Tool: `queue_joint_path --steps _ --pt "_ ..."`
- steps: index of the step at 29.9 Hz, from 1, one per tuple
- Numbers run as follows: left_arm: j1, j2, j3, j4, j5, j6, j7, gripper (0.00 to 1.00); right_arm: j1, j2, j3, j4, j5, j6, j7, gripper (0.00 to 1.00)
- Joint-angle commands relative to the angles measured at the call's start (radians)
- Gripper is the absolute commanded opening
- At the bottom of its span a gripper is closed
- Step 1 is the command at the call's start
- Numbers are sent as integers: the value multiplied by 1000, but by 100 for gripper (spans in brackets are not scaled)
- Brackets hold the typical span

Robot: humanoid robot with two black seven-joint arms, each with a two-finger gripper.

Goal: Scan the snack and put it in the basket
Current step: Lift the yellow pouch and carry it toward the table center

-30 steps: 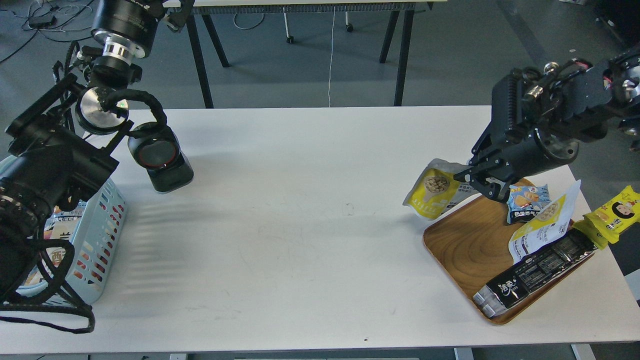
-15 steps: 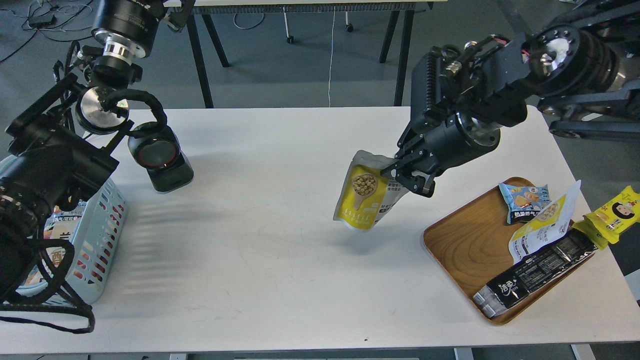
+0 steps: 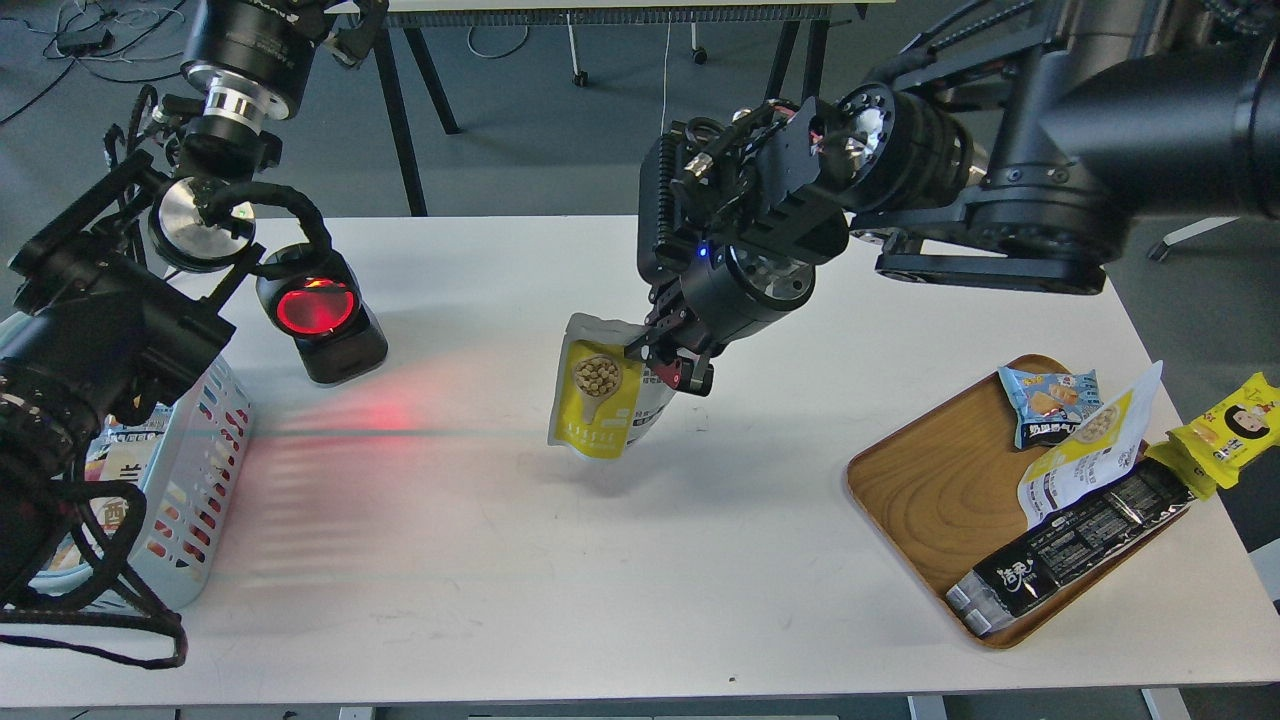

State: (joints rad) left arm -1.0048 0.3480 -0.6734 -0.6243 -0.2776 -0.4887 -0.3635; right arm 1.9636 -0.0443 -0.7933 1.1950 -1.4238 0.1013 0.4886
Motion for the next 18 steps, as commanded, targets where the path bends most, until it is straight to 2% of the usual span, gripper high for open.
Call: queue_joint_path --steps 1,18 --pt "0 -1 0 0 0 0 0 100 -34 44 2 -43 29 -2 0 0" --pt "3 -7 -5 0 -2 0 -2 100 -130 44 2 -117 43 -5 0 0"
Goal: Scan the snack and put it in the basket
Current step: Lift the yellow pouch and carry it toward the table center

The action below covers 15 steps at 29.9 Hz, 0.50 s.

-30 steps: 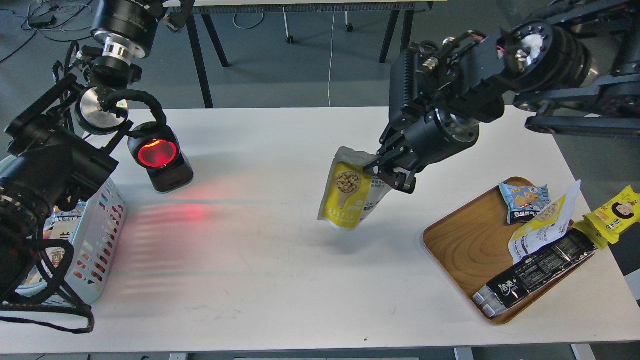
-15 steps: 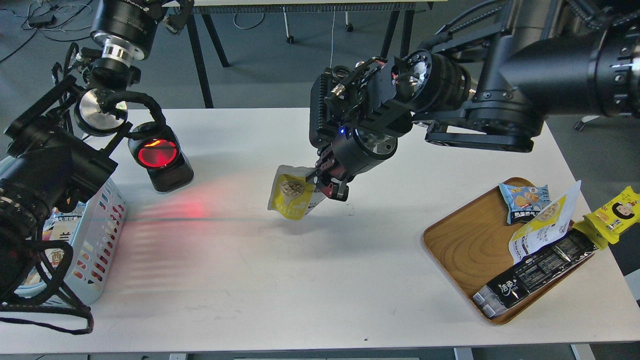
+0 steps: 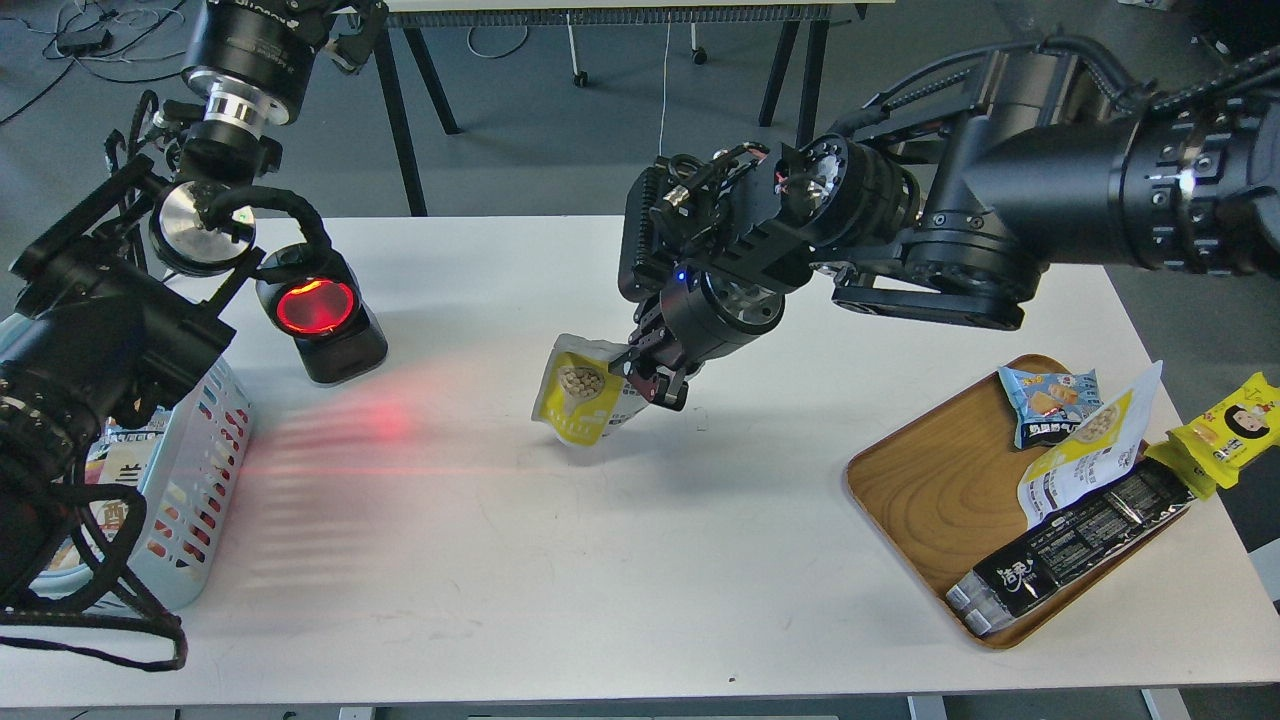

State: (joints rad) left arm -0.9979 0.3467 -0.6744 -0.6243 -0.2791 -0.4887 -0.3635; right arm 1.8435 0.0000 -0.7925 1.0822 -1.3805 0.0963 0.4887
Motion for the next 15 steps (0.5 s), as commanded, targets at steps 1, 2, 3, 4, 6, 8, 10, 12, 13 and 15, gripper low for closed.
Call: queue_joint_path --steps 1,2,3,4,6,8,10,12,13,15 --pt "-7 -8 -7 0 0 0 -2 100 -12 0 1 -4 0 0 0 0" --pt "-10 -8 -7 0 1 0 -3 100 -12 0 1 -4 0 0 0 0" --pt "-10 -12 -7 0 1 0 -3 100 -10 0 -1 -4 0 -1 0 0" --pt "-10 -15 -5 0 1 0 -3 100 -9 0 1 -2 0 0 0 0" --pt "-10 -17 -2 0 1 0 -2 100 -9 0 -1 -1 0 0 0 0" --pt "-8 -15 -1 0 1 0 -2 100 -9 0 -1 8 0 0 0 0" --pt "-7 -15 -1 0 1 0 -3 100 -12 0 -1 13 -3 0 0 0" --pt "-4 -15 -1 0 1 0 -3 100 -14 0 -1 12 -5 0 0 0" --pt "-4 -14 -1 0 1 0 -3 100 -14 0 -1 12 -6 0 0 0" --pt "-2 -12 -1 0 0 0 -3 100 -14 0 -1 12 -6 0 0 1"
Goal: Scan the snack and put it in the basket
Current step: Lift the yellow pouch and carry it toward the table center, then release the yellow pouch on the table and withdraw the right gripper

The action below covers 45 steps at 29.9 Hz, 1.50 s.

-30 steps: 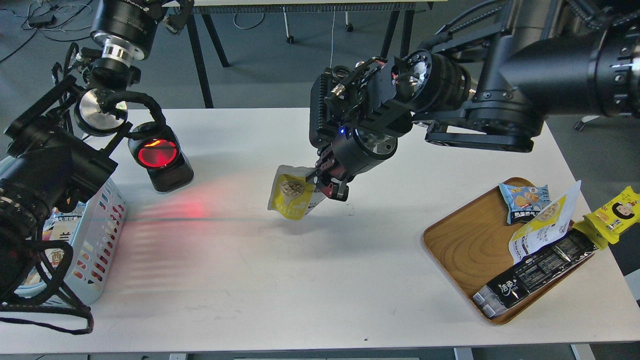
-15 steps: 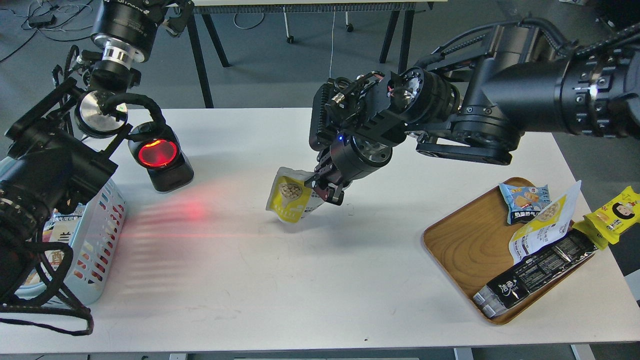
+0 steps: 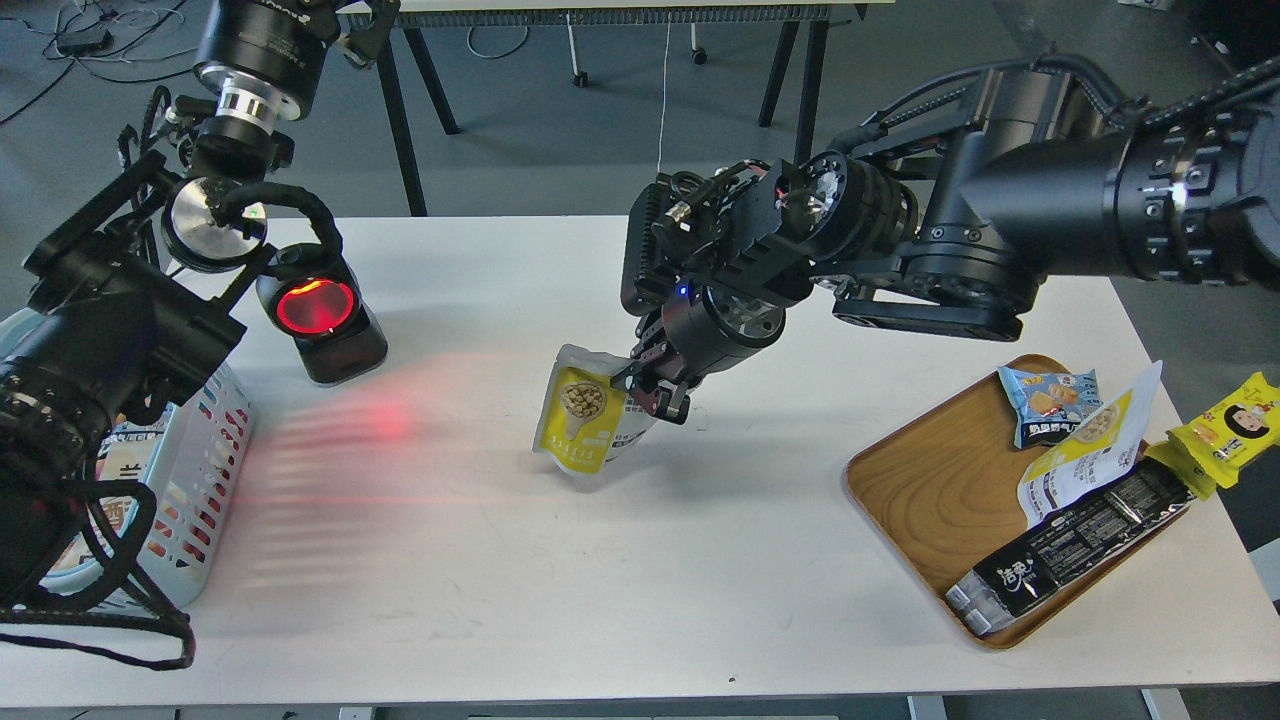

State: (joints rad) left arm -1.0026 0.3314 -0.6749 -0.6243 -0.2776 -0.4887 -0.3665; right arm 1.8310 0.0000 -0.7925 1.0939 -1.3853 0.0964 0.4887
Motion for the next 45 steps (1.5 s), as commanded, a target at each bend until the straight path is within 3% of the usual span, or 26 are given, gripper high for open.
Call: queue_joint_path --steps 1,14,17,22,32,35,36,45 --pt "2 3 0 0 0 0 1 100 -1 0 -1 -2 -1 0 0 1" --pt "-2 5 0 0 -2 0 1 100 10 0 -1 0 3 0 0 14" --pt "-4 3 0 0 -2 0 1 100 14 0 1 1 6 0 0 25" --pt "-7 8 -2 0 -2 0 -2 100 30 -11 111 59 46 2 0 56" --pt "-14 5 0 -3 0 0 5 100 149 -195 176 155 176 12 0 73" --pt "-27 11 3 -2 0 0 8 100 149 -273 226 155 248 14 0 92" --pt "-30 15 5 0 1 0 9 100 140 -303 246 158 282 14 0 94" --pt "-80 110 90 -26 247 0 12 100 16 -600 426 288 465 20 0 98"
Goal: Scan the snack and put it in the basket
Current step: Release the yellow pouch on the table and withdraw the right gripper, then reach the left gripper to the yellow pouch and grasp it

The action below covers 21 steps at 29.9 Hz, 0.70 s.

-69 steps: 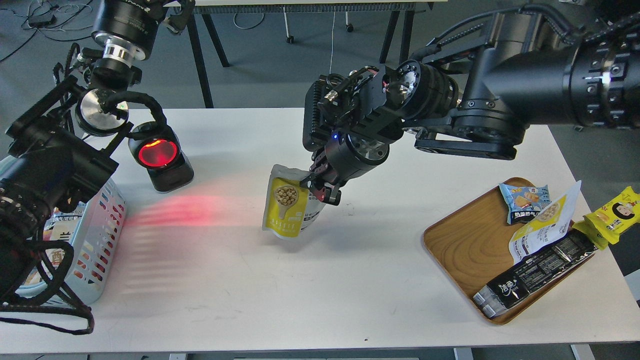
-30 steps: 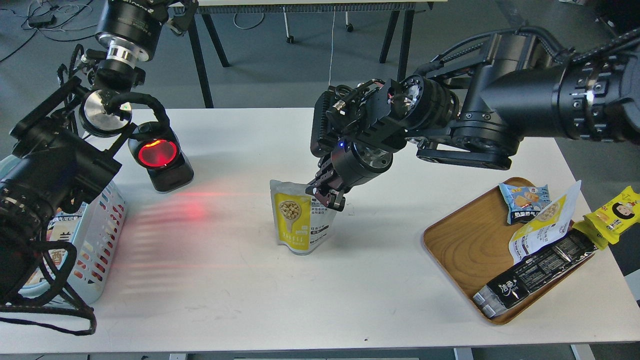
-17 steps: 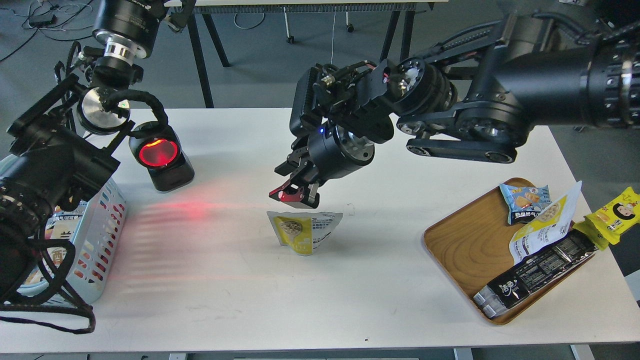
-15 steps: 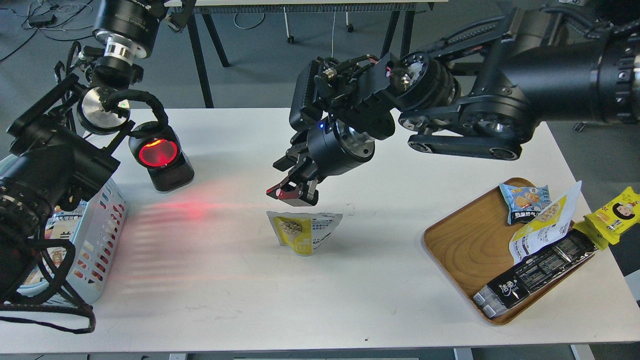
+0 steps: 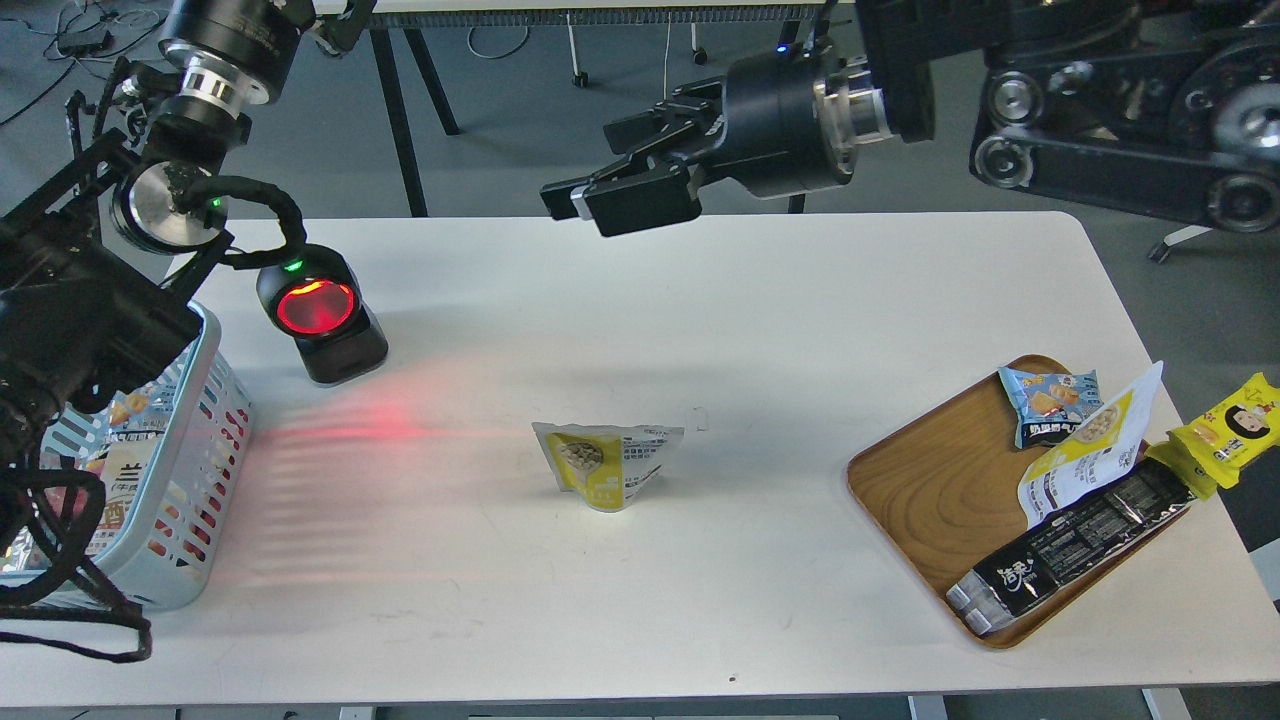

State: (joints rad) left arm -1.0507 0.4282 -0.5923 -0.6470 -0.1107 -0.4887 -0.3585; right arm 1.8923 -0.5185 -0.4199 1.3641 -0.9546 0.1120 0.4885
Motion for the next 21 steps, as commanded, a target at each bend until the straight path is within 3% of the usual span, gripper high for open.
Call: queue_joint_path --steps 1,5,8,11,15,21 --pt "-50 18 9 -2 109 0 10 100 -68 -113 82 18 54 6 0 99" --pt "-75 24 11 -3 167 0 90 100 -192 -211 202 -10 225 44 0 99" --pt "-94 35 14 -25 212 0 127 98 -269 -254 277 -34 384 61 0 99" --pt "-107 113 32 -161 334 0 121 87 -329 -294 329 -92 505 64 0 99" --pt "-118 182 32 -339 570 0 116 87 -395 -298 372 -241 702 95 0 99" --pt "-152 192 31 -499 951 0 108 86 -515 -275 472 -427 1127 181 0 99"
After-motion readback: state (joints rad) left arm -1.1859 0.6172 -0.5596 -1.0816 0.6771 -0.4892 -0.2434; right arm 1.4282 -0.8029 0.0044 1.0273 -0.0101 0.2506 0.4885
